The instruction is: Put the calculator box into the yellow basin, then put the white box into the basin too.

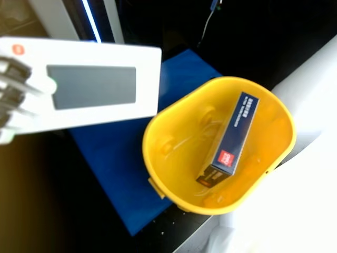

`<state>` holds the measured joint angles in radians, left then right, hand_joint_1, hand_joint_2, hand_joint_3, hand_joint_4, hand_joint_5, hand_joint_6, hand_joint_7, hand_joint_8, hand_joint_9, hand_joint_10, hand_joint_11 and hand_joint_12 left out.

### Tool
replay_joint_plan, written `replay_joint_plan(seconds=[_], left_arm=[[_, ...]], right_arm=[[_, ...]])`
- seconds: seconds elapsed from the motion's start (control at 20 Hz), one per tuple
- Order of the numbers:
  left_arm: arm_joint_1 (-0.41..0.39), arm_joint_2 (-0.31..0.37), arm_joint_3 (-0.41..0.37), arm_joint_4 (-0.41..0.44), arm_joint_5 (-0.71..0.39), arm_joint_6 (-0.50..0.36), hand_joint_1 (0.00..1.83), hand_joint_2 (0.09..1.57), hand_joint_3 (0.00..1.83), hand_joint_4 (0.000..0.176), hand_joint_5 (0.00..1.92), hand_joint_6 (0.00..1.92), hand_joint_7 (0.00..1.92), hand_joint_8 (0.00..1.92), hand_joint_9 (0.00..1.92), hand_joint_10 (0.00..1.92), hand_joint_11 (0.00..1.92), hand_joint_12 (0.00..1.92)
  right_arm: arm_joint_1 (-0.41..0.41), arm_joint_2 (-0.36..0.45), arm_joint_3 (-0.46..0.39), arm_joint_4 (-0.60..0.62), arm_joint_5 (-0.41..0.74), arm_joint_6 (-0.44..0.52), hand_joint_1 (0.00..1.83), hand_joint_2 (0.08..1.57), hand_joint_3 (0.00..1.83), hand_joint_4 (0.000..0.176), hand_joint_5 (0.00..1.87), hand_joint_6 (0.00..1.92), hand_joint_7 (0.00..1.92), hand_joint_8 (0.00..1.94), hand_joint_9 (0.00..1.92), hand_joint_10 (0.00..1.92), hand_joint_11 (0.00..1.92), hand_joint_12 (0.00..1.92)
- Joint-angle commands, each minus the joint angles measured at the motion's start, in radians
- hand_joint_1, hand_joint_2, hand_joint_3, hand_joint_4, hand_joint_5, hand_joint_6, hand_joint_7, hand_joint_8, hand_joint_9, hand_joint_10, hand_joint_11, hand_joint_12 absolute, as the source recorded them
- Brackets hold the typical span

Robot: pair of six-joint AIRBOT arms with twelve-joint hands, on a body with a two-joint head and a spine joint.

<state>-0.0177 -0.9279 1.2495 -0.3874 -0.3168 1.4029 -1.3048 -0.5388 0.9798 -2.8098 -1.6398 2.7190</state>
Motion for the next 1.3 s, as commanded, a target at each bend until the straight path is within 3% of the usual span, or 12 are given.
replay_joint_plan(seconds=[0.0,0.05,0.5,0.55,0.65,0.7,0.8,0.85,0.95,1.0,1.05,1.25], left_arm=[[-0.004,-0.009,0.010,0.000,-0.114,-0.001,0.82,1.13,0.00,0.000,0.53,0.03,0.34,0.01,0.04,0.92,0.00,1.70],[0.004,-0.027,0.023,-0.003,-0.115,-0.001,0.79,1.13,0.01,0.000,0.52,0.02,0.36,0.01,0.05,0.92,0.00,1.69],[0.044,-0.091,0.070,-0.007,-0.119,-0.016,0.83,1.11,0.00,0.000,0.52,0.01,0.36,0.01,0.03,0.96,0.00,1.74],[0.045,-0.092,0.071,-0.007,-0.118,-0.016,0.87,1.09,0.00,0.000,0.56,0.02,0.39,0.01,0.05,0.93,0.00,1.72],[0.052,-0.092,0.074,-0.009,-0.115,-0.017,0.87,1.09,0.00,0.000,0.58,0.02,0.39,0.01,0.04,0.91,0.00,1.71],[0.065,-0.076,0.073,-0.018,-0.113,-0.020,0.88,1.07,0.00,0.000,0.64,0.04,0.39,0.01,0.04,0.88,0.00,1.67],[0.077,-0.038,0.062,-0.021,-0.118,-0.036,0.86,1.06,0.00,0.000,0.69,0.05,0.38,0.01,0.03,0.86,0.00,1.63],[0.086,-0.012,0.055,-0.021,-0.120,-0.049,0.86,1.05,0.00,0.000,0.72,0.06,0.39,0.01,0.02,0.85,0.00,1.62],[0.087,-0.018,0.054,-0.017,-0.125,-0.049,0.84,1.05,0.00,0.000,0.73,0.06,0.35,0.00,0.00,0.81,0.00,1.60],[0.086,-0.020,0.049,-0.017,-0.131,-0.049,0.86,1.04,0.00,0.027,0.80,0.09,0.33,0.00,0.00,0.74,0.00,1.57],[0.086,-0.022,0.046,-0.017,-0.134,-0.049,0.86,1.02,0.00,0.031,0.79,0.09,0.32,0.00,0.00,0.71,0.00,1.53],[0.087,-0.057,0.062,-0.013,-0.125,-0.049,0.91,1.02,0.00,0.000,0.73,0.08,0.30,0.00,0.00,0.79,0.00,1.49]], right_arm=[[0.013,0.005,0.012,0.060,-0.122,0.000,1.38,1.12,0.00,0.000,0.82,0.97,1.05,0.99,0.92,1.29,0.90,1.52],[0.013,0.004,0.024,0.080,-0.119,-0.001,1.30,1.09,0.00,0.000,0.91,0.91,1.16,0.91,1.06,1.13,0.92,1.53],[0.085,0.003,0.101,0.126,-0.013,-0.003,1.38,1.12,0.00,0.000,0.82,0.97,1.05,0.99,0.92,1.29,0.90,1.52],[0.129,-0.002,0.112,0.101,0.025,-0.007,1.30,1.09,0.00,0.000,0.91,0.91,1.16,0.91,1.06,1.13,0.92,1.53],[0.271,-0.037,0.137,0.023,0.126,-0.045,1.38,1.12,0.00,0.000,0.82,0.98,1.05,0.98,0.92,1.29,0.90,1.52],[0.499,-0.124,0.194,-0.144,0.294,-0.049,1.38,1.13,0.00,0.000,0.80,1.00,1.05,0.98,0.92,1.29,0.90,1.52],[0.680,-0.196,0.226,-0.202,0.456,-0.096,1.38,1.13,0.00,0.000,0.81,0.98,1.04,0.99,0.91,1.30,0.90,1.53],[0.706,-0.225,0.230,-0.202,0.474,-0.150,1.30,1.09,0.00,0.000,0.90,0.91,1.16,0.91,1.06,1.13,0.92,1.53],[0.696,-0.226,0.227,-0.202,0.474,-0.150,1.38,1.12,0.00,0.000,0.82,0.97,1.05,0.99,0.92,1.29,0.90,1.52],[0.695,-0.226,0.223,-0.202,0.474,-0.150,1.30,1.09,0.00,0.000,0.91,0.91,1.16,0.91,1.06,1.13,0.92,1.53],[0.696,-0.228,0.220,-0.202,0.474,-0.150,1.36,1.11,0.00,0.000,0.83,0.97,1.08,0.94,0.95,1.24,0.91,1.52],[0.703,-0.252,0.225,-0.202,0.474,-0.151,1.38,1.13,0.00,0.000,0.81,0.98,1.04,0.99,0.91,1.30,0.90,1.53]])
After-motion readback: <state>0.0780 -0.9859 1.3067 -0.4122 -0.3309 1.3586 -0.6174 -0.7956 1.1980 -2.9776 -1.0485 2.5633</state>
